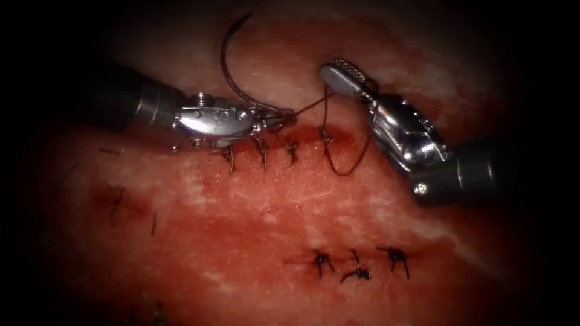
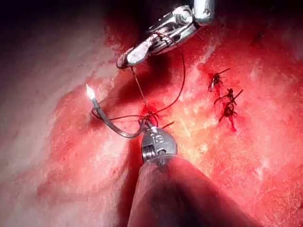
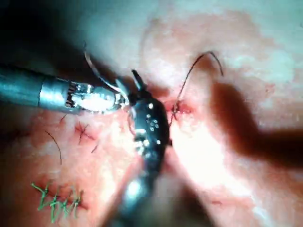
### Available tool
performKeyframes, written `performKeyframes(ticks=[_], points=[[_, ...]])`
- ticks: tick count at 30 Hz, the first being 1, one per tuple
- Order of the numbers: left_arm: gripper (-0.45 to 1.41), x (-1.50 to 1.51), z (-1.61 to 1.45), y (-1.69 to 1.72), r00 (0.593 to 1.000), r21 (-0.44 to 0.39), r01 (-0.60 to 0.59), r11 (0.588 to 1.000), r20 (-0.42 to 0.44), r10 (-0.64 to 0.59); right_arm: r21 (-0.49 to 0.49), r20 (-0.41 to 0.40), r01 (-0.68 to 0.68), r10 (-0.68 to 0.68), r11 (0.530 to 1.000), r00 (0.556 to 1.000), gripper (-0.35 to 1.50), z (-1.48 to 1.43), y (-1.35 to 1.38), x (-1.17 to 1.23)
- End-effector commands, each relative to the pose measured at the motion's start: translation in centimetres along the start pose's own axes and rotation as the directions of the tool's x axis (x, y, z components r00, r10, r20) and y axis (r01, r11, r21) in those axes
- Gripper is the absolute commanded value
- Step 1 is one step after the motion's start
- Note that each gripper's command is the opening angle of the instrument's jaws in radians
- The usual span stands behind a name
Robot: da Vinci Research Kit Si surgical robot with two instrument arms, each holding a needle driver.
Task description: Wound Closure
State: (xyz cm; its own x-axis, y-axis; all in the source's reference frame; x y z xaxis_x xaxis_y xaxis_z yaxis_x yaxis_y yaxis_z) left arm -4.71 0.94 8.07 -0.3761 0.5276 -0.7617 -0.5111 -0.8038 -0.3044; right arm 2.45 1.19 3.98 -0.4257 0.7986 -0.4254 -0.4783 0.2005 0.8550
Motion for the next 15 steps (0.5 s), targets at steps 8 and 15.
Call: performKeyframes(ticks=[8, 15], points=[[-0.45, -0.04, 0.03, 0.13, 1.000, -0.011, -0.001, 1.000, 0.002, 0.001, -0.171, -0.009, -0.276, 0.279, 0.946, 0.960, 0.29, 0.11, 0.40, -0.22], [-0.45, -0.04, 0.02, 0.14, 1.000, -0.011, -0.001, 1.000, 0.002, 0.001, -0.211, -0.037, -0.409, 0.411, 0.888, 0.911, 0.42, 0.08, 0.79, -0.39]])
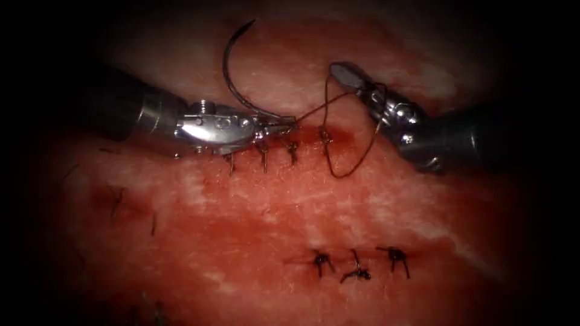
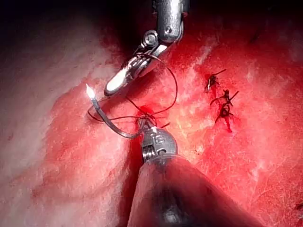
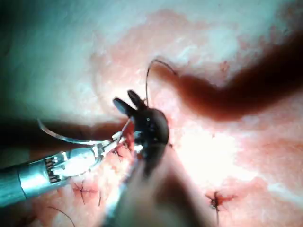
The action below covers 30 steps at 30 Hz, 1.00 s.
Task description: Wound Closure
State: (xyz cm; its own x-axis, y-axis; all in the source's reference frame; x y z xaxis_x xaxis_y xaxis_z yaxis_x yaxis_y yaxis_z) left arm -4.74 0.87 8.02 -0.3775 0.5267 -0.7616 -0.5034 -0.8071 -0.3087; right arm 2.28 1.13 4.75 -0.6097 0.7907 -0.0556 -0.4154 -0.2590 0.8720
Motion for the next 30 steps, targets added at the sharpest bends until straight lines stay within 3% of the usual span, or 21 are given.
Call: performKeyframes(ticks=[1, 5, 13, 19, 30], points=[[-0.45, -0.05, 0.05, 0.06, 1.000, -0.002, 0.001, 1.000, 0.001, -0.001, -0.005, 0.001, -0.019, 0.019, 1.000, 1.000, 0.46, 0.04, 0.14, -0.05], [-0.45, -0.05, 0.05, 0.06, 1.000, -0.002, 0.000, 1.000, 0.004, 0.000, -0.006, -0.029, -0.097, 0.096, 0.995, 0.995, 0.63, 0.14, 0.38, 0.04], [-0.45, -0.06, 0.04, 0.06, 1.000, -0.003, 0.000, 1.000, 0.004, 0.000, 0.004, -0.050, -0.161, 0.161, 0.987, 0.986, 0.74, 0.36, 0.67, 0.13], [-0.45, -0.06, 0.03, 0.06, 1.000, -0.004, 0.000, 1.000, 0.007, 0.000, -0.030, -0.072, -0.172, 0.169, 0.985, 0.983, 0.68, 0.33, 0.66, 0.18], [-0.45, -0.07, 0.04, 0.05, 1.000, -0.005, -0.001, 1.000, 0.009, 0.001, -0.039, -0.088, -0.174, 0.170, 0.984, 0.981, 0.61, 0.69, 0.66, 0.19]])
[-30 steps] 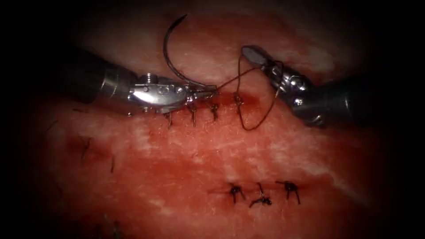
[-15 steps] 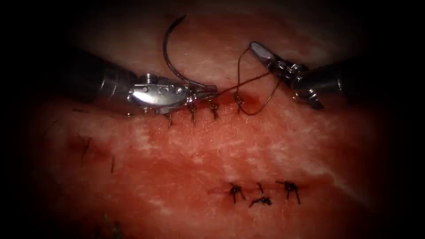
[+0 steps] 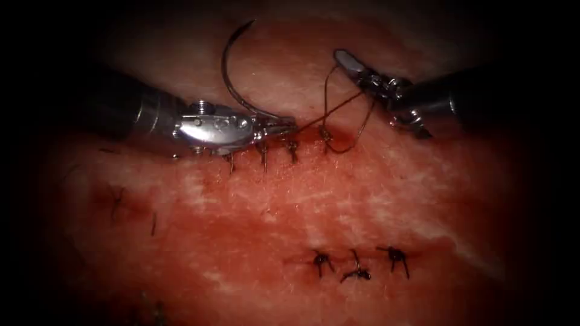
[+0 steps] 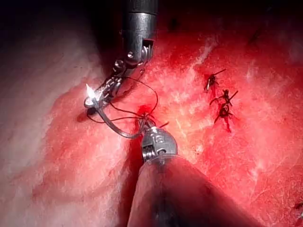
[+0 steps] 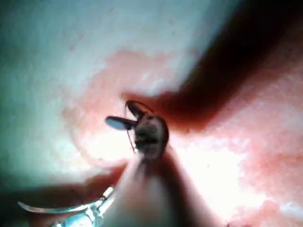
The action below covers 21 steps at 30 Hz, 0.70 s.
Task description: Wound Closure
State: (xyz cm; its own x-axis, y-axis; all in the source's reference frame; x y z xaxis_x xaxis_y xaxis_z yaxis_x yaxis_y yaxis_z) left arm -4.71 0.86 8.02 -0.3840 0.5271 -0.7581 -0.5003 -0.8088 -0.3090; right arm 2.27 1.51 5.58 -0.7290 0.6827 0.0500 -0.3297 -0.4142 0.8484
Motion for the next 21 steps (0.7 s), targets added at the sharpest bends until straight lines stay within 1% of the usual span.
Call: performKeyframes(ticks=[1, 3, 7, 9, 12, 17, 18, 19, 20, 21], points=[[-0.45, -0.06, 0.06, 0.06, 1.000, -0.002, 0.000, 1.000, 0.002, 0.000, -0.001, -0.003, -0.001, 0.001, 1.000, 1.000, 0.59, 0.11, 0.02, -0.06], [-0.45, -0.06, 0.05, 0.06, 1.000, -0.005, 0.000, 1.000, 0.001, 0.000, -0.002, -0.009, -0.003, 0.003, 1.000, 1.000, 0.59, 0.24, 0.00, -0.05], [-0.45, -0.07, 0.04, 0.05, 1.000, -0.006, 0.000, 1.000, 0.001, 0.000, -0.016, 0.009, 0.003, -0.002, 1.000, 1.000, 0.59, 0.32, 0.03, -0.08], [-0.45, -0.07, 0.04, 0.05, 1.000, -0.007, 0.000, 1.000, 0.001, 0.000, -0.025, 0.016, 0.011, -0.010, 1.000, 1.000, 0.59, 0.34, 0.13, -0.10], [-0.45, -0.07, 0.04, 0.06, 1.000, -0.006, 0.000, 1.000, 0.001, 0.000, -0.025, 0.017, 0.014, -0.013, 1.000, 1.000, 0.61, 0.34, 0.17, -0.10], [-0.45, -0.07, 0.05, 0.06, 1.000, -0.005, -0.001, 1.000, 0.001, 0.001, -0.021, 0.030, 0.014, -0.013, 1.000, 0.999, 0.63, 0.33, 0.16, -0.11], [-0.45, -0.07, 0.05, 0.06, 1.000, -0.005, -0.001, 1.000, 0.001, 0.001, -0.015, 0.055, 0.012, -0.011, 1.000, 0.998, 0.74, 0.30, 0.13, -0.12], [-0.45, -0.07, 0.05, 0.06, 1.000, -0.005, -0.001, 1.000, 0.001, 0.001, -0.011, 0.066, 0.064, -0.063, 0.998, 0.996, 0.84, 0.29, 0.12, -0.11], [-0.45, -0.07, 0.05, 0.06, 1.000, -0.005, -0.001, 1.000, 0.001, 0.001, -0.011, 0.066, 0.064, -0.063, 0.998, 0.996, 0.84, 0.29, 0.12, -0.11], [-0.45, -0.07, 0.05, 0.06, 1.000, -0.006, -0.001, 1.000, 0.001, 0.001, -0.005, 0.075, 0.145, -0.144, 0.989, 0.987, 0.94, 0.26, 0.09, -0.11]])
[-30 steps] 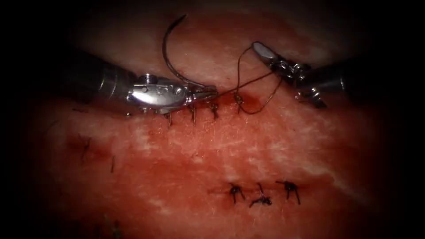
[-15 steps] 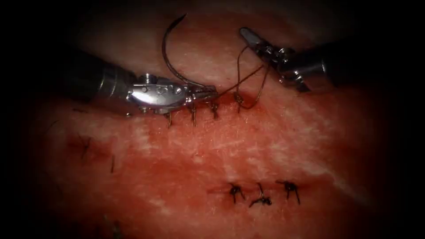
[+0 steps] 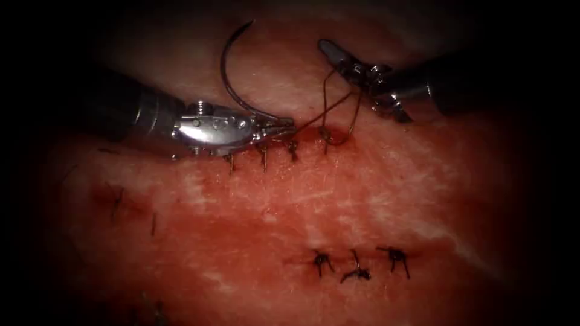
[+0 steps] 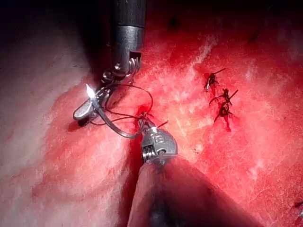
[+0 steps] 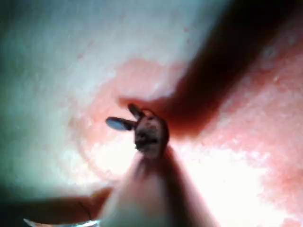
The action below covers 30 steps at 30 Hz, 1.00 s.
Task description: Wound Closure
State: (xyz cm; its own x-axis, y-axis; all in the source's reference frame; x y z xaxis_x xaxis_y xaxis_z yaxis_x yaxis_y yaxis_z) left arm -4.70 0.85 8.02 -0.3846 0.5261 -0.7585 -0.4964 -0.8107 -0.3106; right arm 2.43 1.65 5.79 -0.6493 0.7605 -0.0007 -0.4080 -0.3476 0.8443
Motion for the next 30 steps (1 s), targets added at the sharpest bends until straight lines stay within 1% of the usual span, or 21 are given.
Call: performKeyframes(ticks=[1, 2, 6, 7, 8, 9, 10, 11, 12, 15, 16, 18, 19, 20, 23, 25, 26, 27, 28, 29, 30], points=[[-0.45, -0.06, 0.05, 0.05, 1.000, -0.002, 0.000, 1.000, 0.004, 0.000, 0.002, 0.026, 0.153, -0.153, 0.988, 0.988, 1.06, -0.10, -0.03, -0.06], [-0.45, -0.06, 0.05, 0.05, 1.000, -0.002, 0.000, 1.000, 0.004, 0.000, 0.005, 0.039, 0.236, -0.236, 0.972, 0.971, 1.10, -0.20, -0.08, 0.02], [-0.45, -0.06, 0.04, 0.06, 1.000, -0.002, 0.000, 1.000, 0.004, 0.000, 0.001, 0.058, 0.332, -0.332, 0.943, 0.942, 1.11, -0.33, -0.14, 0.12], [-0.45, -0.06, 0.04, 0.06, 1.000, -0.002, 0.000, 1.000, 0.004, 0.000, -0.059, 0.083, 0.442, -0.437, 0.895, 0.896, 1.10, -0.41, -0.19, 0.18], [-0.45, -0.06, 0.04, 0.06, 1.000, -0.002, 0.000, 1.000, 0.004, 0.000, -0.084, 0.099, 0.485, -0.477, 0.870, 0.873, 1.10, -0.44, -0.21, 0.19], [-0.45, -0.06, 0.04, 0.06, 1.000, -0.002, 0.000, 1.000, 0.004, 0.000, -0.084, 0.099, 0.485, -0.477, 0.870, 0.873, 1.10, -0.44, -0.21, 0.19], [-0.45, -0.06, 0.04, 0.06, 1.000, -0.003, 0.000, 1.000, 0.007, 0.000, -0.128, 0.149, 0.574, -0.557, 0.808, 0.817, 1.08, -0.46, -0.24, 0.19], [-0.45, -0.06, 0.04, 0.06, 1.000, -0.003, 0.000, 1.000, 0.007, 0.000, -0.128, 0.149, 0.574, -0.557, 0.808, 0.817, 1.08, -0.46, -0.24, 0.19], [-0.45, -0.06, 0.04, 0.06, 1.000, -0.003, 0.000, 1.000, 0.007, 0.000, -0.142, 0.166, 0.605, -0.583, 0.784, 0.795, 1.06, -0.46, -0.25, 0.19], [-0.45, -0.06, 0.04, 0.06, 1.000, -0.003, 0.000, 1.000, 0.007, 0.000, -0.194, 0.240, 0.709, -0.668, 0.678, 0.704, 1.05, -0.44, -0.29, 0.17], [-0.45, -0.06, 0.04, 0.06, 1.000, -0.004, -0.001, 1.000, 0.010, 0.001, -0.210, 0.277, 0.755, -0.703, 0.621, 0.655, 1.05, -0.42, -0.30, 0.16], [-0.45, -0.07, 0.03, 0.06, 1.000, -0.005, -0.001, 1.000, 0.010, 0.001, -0.241, 0.309, 0.785, -0.722, 0.571, 0.620, 1.05, -0.41, -0.31, 0.14], [-0.45, -0.07, 0.03, 0.06, 1.000, -0.005, -0.001, 1.000, 0.009, 0.001, -0.250, 0.323, 0.808, -0.741, 0.533, 0.589, 1.05, -0.41, -0.32, 0.13], [-0.45, -0.07, 0.03, 0.06, 1.000, -0.005, -0.001, 1.000, 0.009, 0.001, -0.250, 0.323, 0.808, -0.741, 0.533, 0.589, 1.05, -0.41, -0.32, 0.13], [-0.45, -0.07, 0.02, 0.06, 1.000, -0.006, -0.001, 1.000, 0.009, 0.001, -0.262, 0.366, 0.843, -0.759, 0.470, 0.538, 1.05, -0.40, -0.33, 0.11], [-0.45, -0.07, 0.02, 0.06, 1.000, -0.006, -0.001, 1.000, 0.009, 0.001, -0.261, 0.373, 0.846, -0.760, 0.464, 0.532, 1.05, -0.39, -0.33, 0.11], [-0.45, -0.07, 0.02, 0.06, 1.000, -0.006, -0.001, 1.000, 0.009, 0.001, -0.253, 0.389, 0.863, -0.770, 0.438, 0.505, 1.03, -0.37, -0.32, 0.11], [-0.45, -0.07, 0.02, 0.06, 1.000, -0.006, -0.001, 1.000, 0.009, 0.001, -0.253, 0.389, 0.863, -0.770, 0.438, 0.505, 1.03, -0.37, -0.32, 0.11], [-0.45, -0.07, 0.02, 0.06, 1.000, -0.006, -0.001, 1.000, 0.009, 0.001, -0.245, 0.400, 0.875, -0.778, 0.418, 0.484, 1.01, -0.36, -0.31, 0.12], [-0.45, -0.07, 0.02, 0.06, 1.000, -0.006, -0.001, 1.000, 0.009, 0.001, -0.237, 0.422, 0.897, -0.792, 0.373, 0.441, 1.00, -0.34, -0.30, 0.14], [-0.45, -0.07, 0.02, 0.06, 1.000, -0.005, -0.001, 1.000, 0.009, 0.001, -0.233, 0.429, 0.903, -0.795, 0.362, 0.429, 0.98, -0.32, -0.29, 0.14]])
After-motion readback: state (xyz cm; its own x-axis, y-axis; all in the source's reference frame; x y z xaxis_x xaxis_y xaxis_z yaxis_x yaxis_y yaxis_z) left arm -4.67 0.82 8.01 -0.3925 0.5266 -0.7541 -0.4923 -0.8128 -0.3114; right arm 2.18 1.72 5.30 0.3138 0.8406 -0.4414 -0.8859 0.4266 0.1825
